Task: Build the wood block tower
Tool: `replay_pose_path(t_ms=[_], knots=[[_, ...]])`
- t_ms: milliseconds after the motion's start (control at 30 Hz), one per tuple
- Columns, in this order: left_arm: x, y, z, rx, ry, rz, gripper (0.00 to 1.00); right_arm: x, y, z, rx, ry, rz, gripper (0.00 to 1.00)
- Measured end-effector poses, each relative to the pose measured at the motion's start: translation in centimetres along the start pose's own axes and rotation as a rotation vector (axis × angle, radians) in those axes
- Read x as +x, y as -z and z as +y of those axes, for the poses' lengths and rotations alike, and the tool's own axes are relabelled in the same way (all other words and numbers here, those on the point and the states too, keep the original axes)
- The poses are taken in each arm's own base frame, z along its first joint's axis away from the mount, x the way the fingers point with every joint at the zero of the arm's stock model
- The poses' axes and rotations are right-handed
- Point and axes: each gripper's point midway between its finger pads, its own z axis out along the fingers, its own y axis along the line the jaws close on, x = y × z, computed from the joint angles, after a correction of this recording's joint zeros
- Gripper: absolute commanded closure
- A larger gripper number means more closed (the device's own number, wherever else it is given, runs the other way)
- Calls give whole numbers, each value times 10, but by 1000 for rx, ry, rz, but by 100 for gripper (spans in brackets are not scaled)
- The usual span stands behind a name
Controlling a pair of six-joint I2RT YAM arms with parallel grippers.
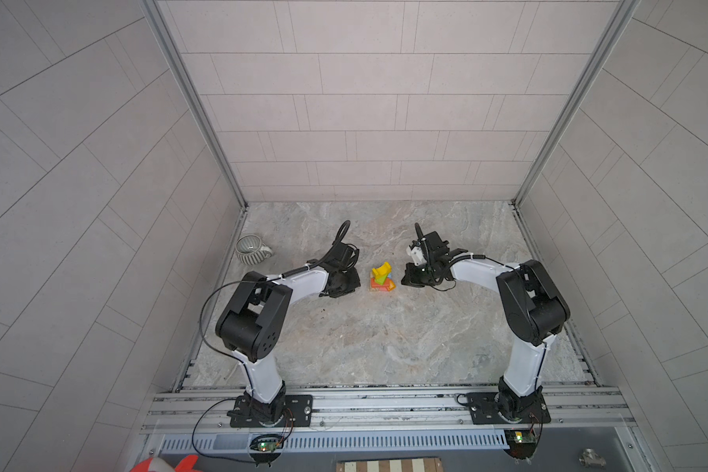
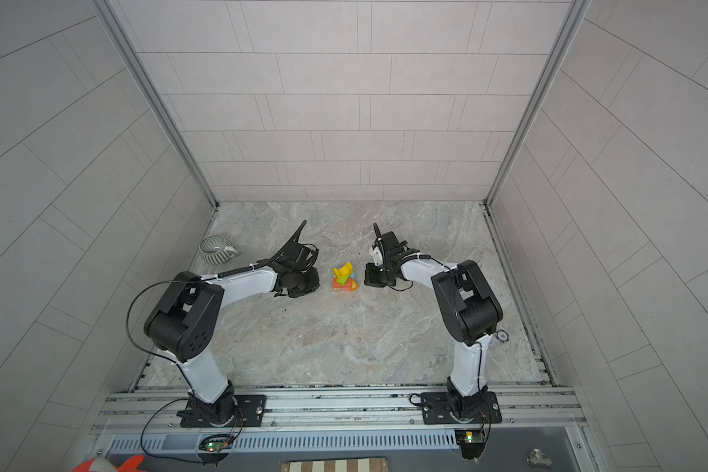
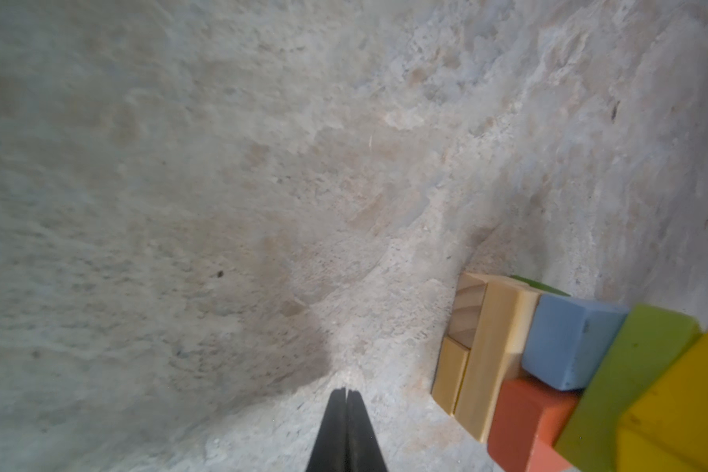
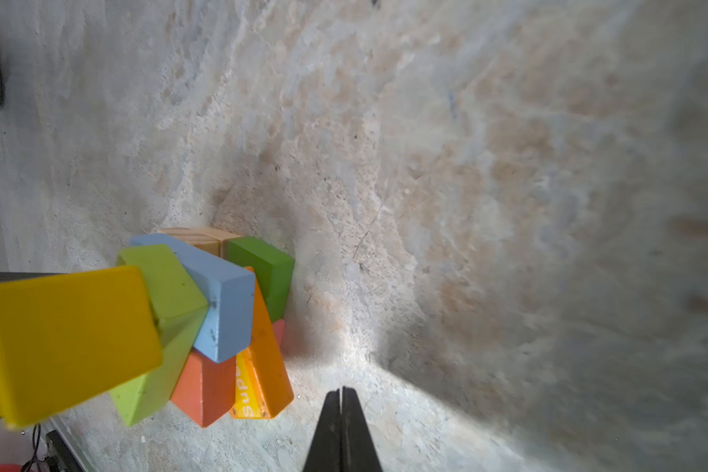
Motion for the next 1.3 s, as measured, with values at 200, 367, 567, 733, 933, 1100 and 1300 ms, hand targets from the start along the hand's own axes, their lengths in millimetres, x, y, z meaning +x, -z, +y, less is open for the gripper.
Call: replay_pose_path(t_ms=[200,367,567,733,933,1100,1300], knots=[[-2,-9,-13,26,-1,-4,100,-3,-6,2,2,4,-3,100],[1,-15,-22,38,-8,7,100,-2,-7,4,3,11,-2,100],[-1,-14,-34,63,-12,0,100,-1,-8,11,-5,24,-1,100],[0,-14,-38,69,-13,-1,100,1,-9,17,-14,34,3,100],[2,-15,-40,71,-10,2,100,2,-10,20,-25,32,6,100],[5,-15,-43,76,-12,4,100,3,-10,23,-35,32,6,100],[7,-17,-44,74,-13,9,100,5,-12,29,-47,34,9,100]])
